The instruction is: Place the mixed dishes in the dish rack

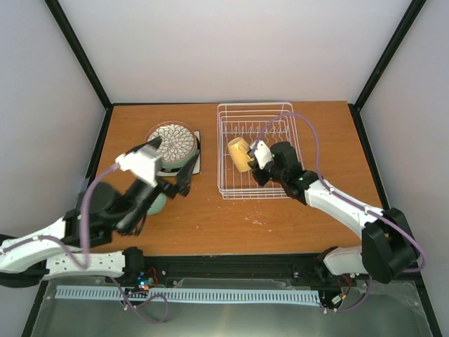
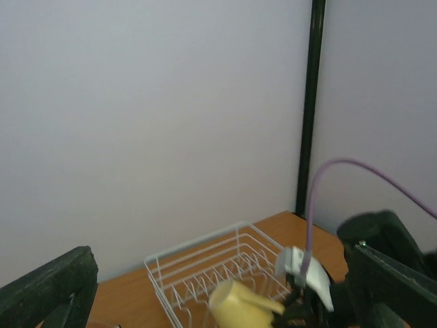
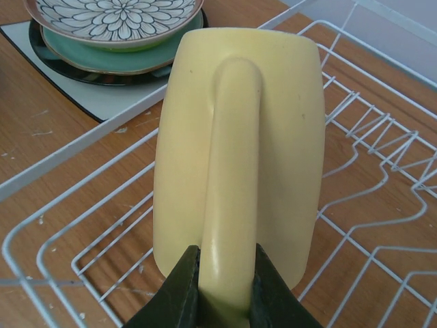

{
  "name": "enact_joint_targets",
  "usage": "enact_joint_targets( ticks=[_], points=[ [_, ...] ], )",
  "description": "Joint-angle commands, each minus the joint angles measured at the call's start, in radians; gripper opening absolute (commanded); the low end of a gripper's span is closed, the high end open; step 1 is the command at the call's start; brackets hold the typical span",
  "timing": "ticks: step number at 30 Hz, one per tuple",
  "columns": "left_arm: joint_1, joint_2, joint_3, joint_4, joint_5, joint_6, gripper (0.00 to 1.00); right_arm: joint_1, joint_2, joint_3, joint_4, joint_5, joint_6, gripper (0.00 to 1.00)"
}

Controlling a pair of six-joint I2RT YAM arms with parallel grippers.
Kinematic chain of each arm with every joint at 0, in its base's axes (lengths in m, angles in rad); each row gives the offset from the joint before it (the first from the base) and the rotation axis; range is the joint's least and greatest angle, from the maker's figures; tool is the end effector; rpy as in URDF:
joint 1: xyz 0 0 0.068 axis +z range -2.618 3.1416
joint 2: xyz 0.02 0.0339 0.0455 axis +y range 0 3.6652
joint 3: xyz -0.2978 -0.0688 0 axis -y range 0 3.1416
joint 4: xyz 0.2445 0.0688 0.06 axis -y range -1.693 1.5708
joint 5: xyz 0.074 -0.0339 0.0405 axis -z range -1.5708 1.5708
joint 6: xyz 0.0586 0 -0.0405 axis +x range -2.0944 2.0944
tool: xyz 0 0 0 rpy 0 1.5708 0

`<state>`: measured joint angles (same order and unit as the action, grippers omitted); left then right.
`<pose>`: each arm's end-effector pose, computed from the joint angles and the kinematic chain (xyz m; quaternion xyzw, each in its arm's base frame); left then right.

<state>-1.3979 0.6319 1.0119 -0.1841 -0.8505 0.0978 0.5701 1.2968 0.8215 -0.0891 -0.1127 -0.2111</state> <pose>0.0597 -0.0860 0.4577 0.1593 0.6406 -0.2177 0.7189 0.2456 0.1653 0.2709 -0.3581 0.7984 0.1345 0.4649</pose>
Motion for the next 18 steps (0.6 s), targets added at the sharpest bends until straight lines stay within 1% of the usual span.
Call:
enact_joint_targets(
  ticks=[1, 2, 3, 5, 8, 10, 12, 16, 18],
  points=[
    [0.237, 0.294, 0.227, -0.093, 0.229, -0.024, 1.00, -0.004, 0.063, 0.050, 0.192, -0.055, -0.021, 0.03],
    [0.336, 0.355, 0.284, -0.122, 0.338, -0.060, 1.00, -0.004, 0.080, 0.054, 0.201, -0.069, -0.017, 0.03],
    [0.411, 0.405, 0.326, -0.133, 0.417, -0.082, 1.00, -0.004, 0.099, 0.058, 0.205, -0.083, -0.016, 0.03],
    [0.485, 0.489, 0.376, -0.133, 0.471, -0.085, 1.00, -0.004, 0.134, 0.073, 0.194, -0.104, -0.016, 0.03],
    [0.597, 0.576, 0.435, -0.179, 0.604, -0.126, 1.00, -0.004, 0.184, 0.094, 0.157, -0.153, -0.031, 0.03],
    [0.671, 0.590, 0.424, -0.181, 0.694, -0.157, 1.00, -0.004, 0.220, 0.100, 0.145, -0.180, -0.042, 0.03],
    [0.721, 0.567, 0.372, -0.144, 0.745, -0.174, 1.00, -0.004, 0.260, 0.110, 0.131, -0.192, -0.050, 0.03],
    [0.781, 0.499, 0.271, -0.086, 0.769, -0.188, 1.00, -0.007, 0.303, 0.114, 0.128, -0.195, -0.054, 0.03],
    [0.804, 0.483, 0.239, -0.071, 0.775, -0.185, 1.00, -0.010, 0.331, 0.133, 0.096, -0.198, -0.060, 0.03]
  ],
)
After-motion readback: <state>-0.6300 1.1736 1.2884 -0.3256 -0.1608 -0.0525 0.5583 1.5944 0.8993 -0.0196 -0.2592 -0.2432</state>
